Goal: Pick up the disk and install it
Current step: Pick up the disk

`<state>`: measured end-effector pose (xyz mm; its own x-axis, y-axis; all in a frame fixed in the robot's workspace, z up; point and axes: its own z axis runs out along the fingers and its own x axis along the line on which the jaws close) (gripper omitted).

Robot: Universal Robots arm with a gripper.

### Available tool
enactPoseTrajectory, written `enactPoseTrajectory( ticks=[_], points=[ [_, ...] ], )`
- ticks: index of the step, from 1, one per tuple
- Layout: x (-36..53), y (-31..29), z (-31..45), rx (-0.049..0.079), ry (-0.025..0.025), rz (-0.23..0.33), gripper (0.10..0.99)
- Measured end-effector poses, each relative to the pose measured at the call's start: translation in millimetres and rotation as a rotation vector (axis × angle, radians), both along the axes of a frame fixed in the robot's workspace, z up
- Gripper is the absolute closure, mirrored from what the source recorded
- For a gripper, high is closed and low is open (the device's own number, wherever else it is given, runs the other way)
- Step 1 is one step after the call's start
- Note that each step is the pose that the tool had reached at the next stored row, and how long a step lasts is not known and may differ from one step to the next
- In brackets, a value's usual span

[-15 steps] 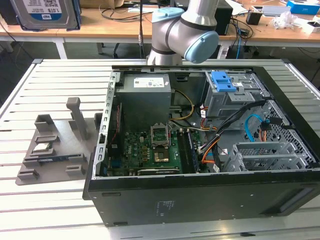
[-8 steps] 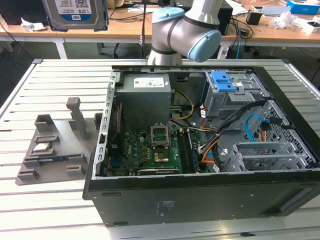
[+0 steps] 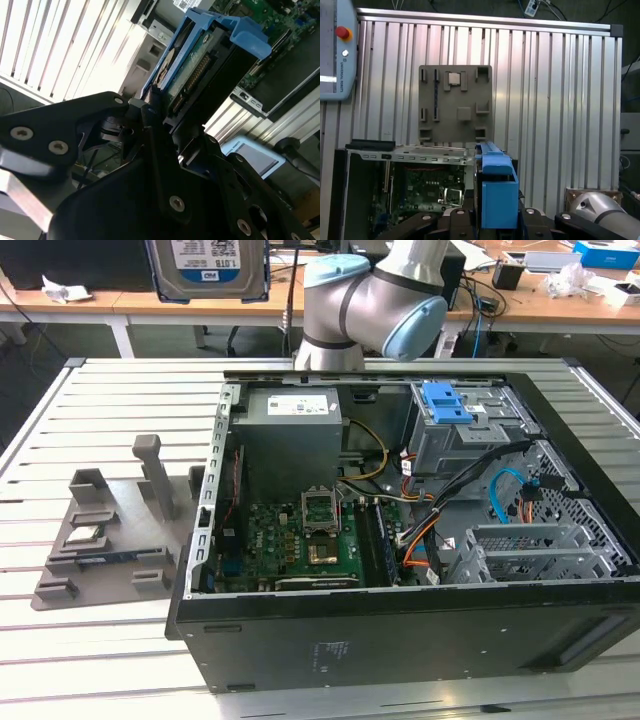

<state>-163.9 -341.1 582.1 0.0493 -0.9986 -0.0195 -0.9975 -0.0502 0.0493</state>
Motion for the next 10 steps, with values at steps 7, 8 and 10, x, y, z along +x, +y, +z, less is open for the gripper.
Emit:
enactPoseTrajectory(
  ticks=[7,8,10],
  points=[
    [43.0,0.0,0.0,0.000,0.0050,0.000,0.722],
    [55.5,0.0,-0.1,0.000,0.0063,0.000,0.722],
    [77.1,0.0,-0.1,0.000,0.0084,0.000,0.722]
  ],
)
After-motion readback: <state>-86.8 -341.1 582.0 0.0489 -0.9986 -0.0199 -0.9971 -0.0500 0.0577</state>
